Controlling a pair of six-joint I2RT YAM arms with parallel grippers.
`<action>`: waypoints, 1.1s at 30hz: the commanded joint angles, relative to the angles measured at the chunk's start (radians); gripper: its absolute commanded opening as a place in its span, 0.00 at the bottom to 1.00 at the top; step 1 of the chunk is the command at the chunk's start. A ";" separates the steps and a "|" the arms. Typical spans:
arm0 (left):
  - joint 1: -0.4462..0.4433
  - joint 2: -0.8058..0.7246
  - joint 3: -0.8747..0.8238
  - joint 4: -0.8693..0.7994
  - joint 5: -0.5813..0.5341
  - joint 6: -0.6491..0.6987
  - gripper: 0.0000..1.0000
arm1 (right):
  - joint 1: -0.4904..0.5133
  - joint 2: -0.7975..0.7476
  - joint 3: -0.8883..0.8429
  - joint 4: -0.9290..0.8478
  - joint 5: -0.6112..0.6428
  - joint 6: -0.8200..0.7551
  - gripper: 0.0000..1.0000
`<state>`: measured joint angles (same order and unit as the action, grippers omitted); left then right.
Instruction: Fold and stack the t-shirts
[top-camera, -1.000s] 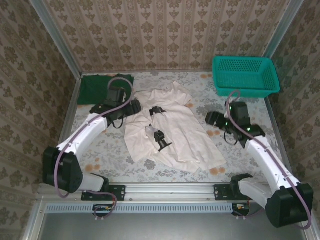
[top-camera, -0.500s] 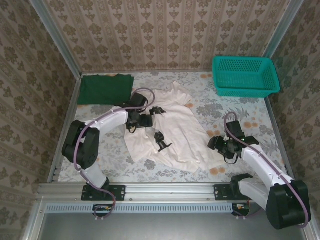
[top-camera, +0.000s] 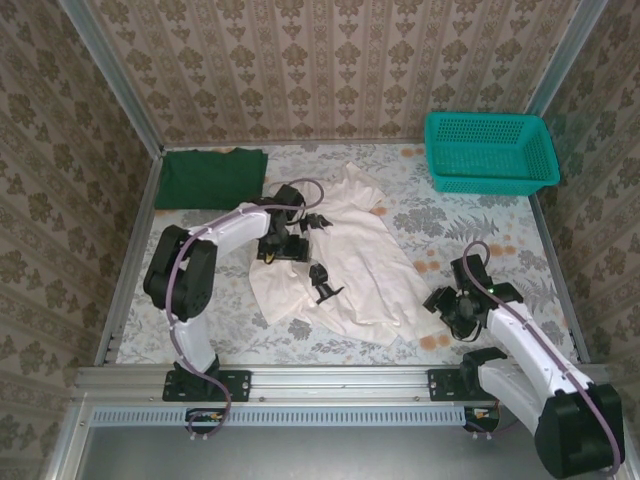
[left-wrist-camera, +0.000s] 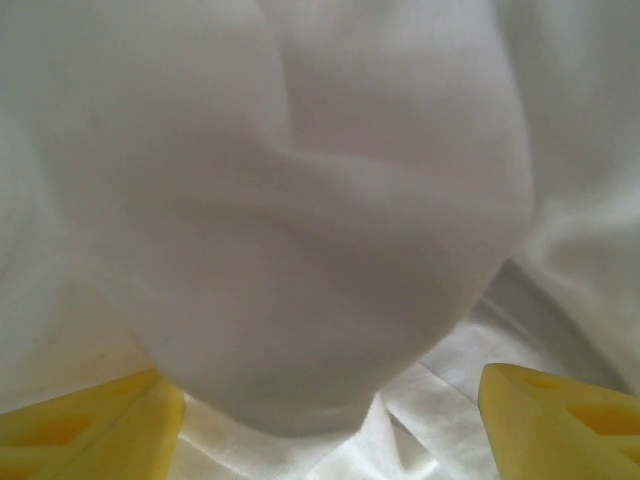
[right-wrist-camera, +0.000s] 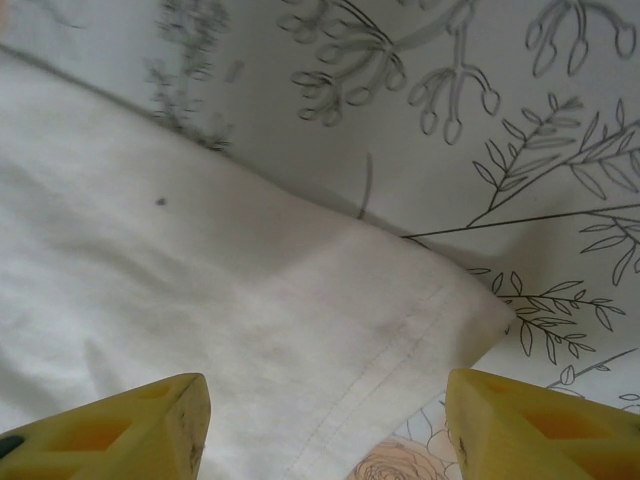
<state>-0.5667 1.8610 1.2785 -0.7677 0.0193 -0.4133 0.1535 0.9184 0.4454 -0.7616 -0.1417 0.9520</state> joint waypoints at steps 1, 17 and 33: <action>-0.006 0.022 0.051 -0.043 -0.039 0.060 0.73 | 0.015 0.065 -0.037 0.059 -0.034 0.085 0.63; 0.146 -0.134 -0.022 0.026 -0.064 0.021 0.00 | 0.040 0.306 0.229 0.123 0.116 -0.067 0.00; 0.567 -0.490 -0.382 0.076 -0.106 -0.120 0.34 | 0.007 0.699 0.859 0.048 0.386 -0.347 0.00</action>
<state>-0.0284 1.3930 0.9161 -0.6624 -0.0498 -0.4759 0.1814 1.5433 1.2171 -0.6624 0.1535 0.6785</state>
